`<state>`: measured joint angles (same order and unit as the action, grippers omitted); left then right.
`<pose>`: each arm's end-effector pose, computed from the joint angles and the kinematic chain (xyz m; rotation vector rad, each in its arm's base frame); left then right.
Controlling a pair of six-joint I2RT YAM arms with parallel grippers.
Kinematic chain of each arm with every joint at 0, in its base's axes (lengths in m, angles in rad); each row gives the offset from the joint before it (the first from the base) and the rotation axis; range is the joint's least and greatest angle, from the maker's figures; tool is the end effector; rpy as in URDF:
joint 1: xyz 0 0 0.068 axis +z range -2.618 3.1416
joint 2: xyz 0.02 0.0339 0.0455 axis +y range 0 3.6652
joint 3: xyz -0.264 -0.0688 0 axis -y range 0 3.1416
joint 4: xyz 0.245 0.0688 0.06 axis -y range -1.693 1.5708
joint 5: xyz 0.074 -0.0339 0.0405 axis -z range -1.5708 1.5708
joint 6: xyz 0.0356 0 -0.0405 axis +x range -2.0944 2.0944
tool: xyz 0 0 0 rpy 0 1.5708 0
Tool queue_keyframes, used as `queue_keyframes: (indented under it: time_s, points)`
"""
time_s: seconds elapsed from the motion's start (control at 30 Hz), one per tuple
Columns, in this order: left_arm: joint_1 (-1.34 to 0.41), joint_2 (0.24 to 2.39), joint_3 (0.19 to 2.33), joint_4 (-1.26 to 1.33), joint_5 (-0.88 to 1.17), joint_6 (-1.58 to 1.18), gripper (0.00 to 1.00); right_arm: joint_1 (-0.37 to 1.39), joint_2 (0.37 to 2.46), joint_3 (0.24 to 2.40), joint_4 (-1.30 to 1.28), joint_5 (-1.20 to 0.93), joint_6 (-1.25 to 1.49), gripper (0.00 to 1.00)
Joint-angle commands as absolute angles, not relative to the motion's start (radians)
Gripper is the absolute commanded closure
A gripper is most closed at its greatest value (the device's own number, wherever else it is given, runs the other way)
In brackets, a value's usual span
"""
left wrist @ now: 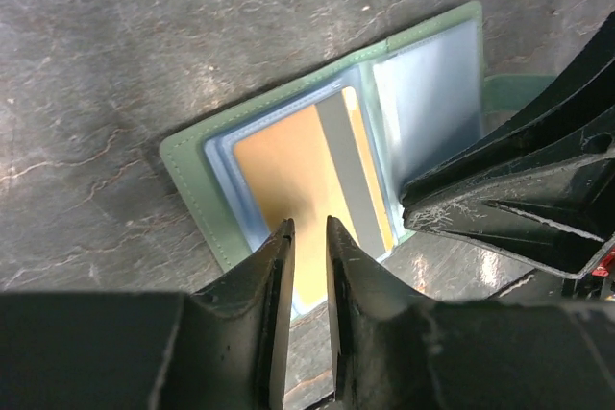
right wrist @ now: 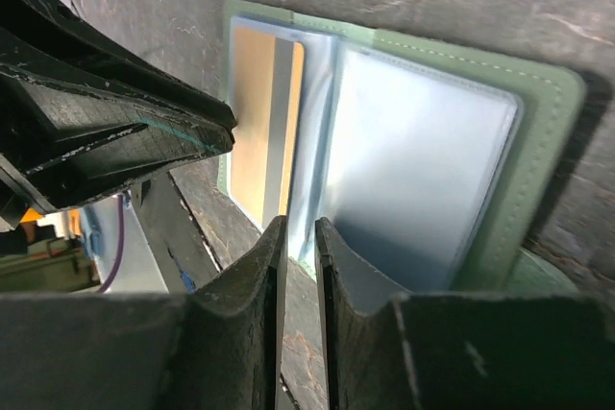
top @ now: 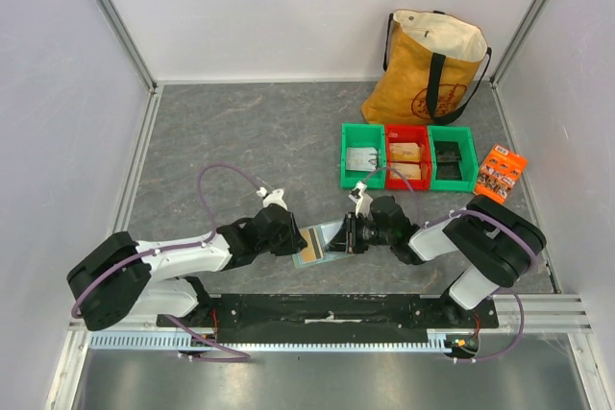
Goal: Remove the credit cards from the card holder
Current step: Remove the credit card from the card holder.
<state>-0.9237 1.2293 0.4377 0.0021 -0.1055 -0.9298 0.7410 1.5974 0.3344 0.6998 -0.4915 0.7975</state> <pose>0.1377 -0.1760 0.1524 -0.0618 2.4916 -0.7416 0.1713 0.1795 0.1058 -0.2628 2.3980 1.3469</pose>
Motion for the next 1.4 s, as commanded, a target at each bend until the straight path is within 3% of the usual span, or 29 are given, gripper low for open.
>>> queue_keyframes:
  time_s: [0.0,0.37,0.77,0.9,1.03,1.1,1.23,1.37]
  points:
    - [-0.919,1.27,0.43,0.028,-0.143,-0.94,0.75,0.695,1.624,0.305,0.752,-0.5,0.834,0.75]
    - [-0.917,1.295,0.402,0.025,-0.117,-0.957,0.79,0.701,1.672,0.336,0.9,-0.63,0.871,0.75]
    - [-0.919,1.279,0.393,0.049,-0.08,-0.974,0.79,0.753,1.74,0.382,0.914,-0.634,0.887,0.74]
    - [-0.919,1.203,0.376,0.046,-0.089,-1.006,0.72,0.755,1.71,0.393,0.859,-0.623,0.855,0.74]
    - [-0.917,1.082,0.342,0.011,-0.144,-1.043,0.55,0.756,1.631,0.408,0.679,-0.556,0.763,0.7]
    - [-0.916,1.036,0.331,-0.026,-0.163,-1.052,0.52,0.756,1.589,0.423,0.596,-0.519,0.712,0.69]
    - [-0.911,1.005,0.31,-0.019,-0.137,-1.065,0.48,0.758,1.569,0.434,0.546,-0.511,0.696,0.69]
    - [-0.911,1.032,0.299,-0.005,-0.11,-1.075,0.5,0.772,1.6,0.442,0.569,-0.514,0.712,0.69]
